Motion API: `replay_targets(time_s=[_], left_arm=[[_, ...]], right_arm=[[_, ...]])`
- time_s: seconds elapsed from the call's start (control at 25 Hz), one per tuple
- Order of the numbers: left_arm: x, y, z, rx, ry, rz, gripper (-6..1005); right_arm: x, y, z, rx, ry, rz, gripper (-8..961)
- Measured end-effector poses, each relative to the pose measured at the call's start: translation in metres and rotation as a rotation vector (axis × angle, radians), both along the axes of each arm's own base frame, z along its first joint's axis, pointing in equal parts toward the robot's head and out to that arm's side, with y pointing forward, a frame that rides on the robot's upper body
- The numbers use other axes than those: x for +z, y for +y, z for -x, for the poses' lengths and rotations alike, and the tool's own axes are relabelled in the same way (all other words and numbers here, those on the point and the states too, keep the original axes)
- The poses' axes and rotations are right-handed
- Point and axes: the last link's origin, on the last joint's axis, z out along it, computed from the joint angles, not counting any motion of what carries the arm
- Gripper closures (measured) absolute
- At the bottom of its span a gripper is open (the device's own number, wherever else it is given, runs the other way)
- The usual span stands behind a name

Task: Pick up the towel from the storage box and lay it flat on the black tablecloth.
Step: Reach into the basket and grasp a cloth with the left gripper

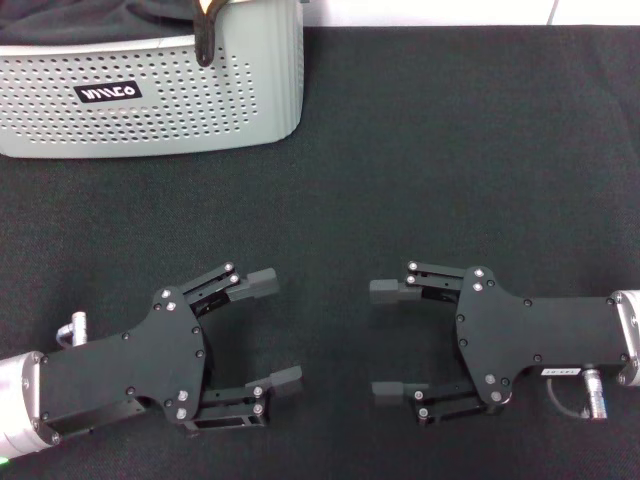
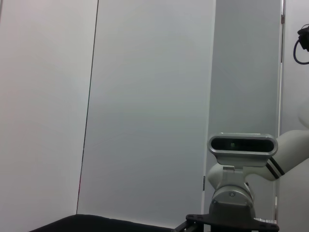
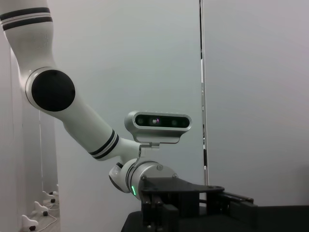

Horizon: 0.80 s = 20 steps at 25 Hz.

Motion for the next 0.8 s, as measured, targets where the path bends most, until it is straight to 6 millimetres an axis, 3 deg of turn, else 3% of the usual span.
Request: replay_targets(time_s=[0.6,0.8], left_arm=[[-0.001,-0.001,0.001,0.005,-0.002,-0.004,105],[0.004,0.012,0.005,0.072,-0.015,-0.095,106]], right_arm=[[-0.002,0.0,0.001,-0.002,0.005,-0.003,114],[0.005,0.006,-0.006,-0.049,0.012,-0.058,114]])
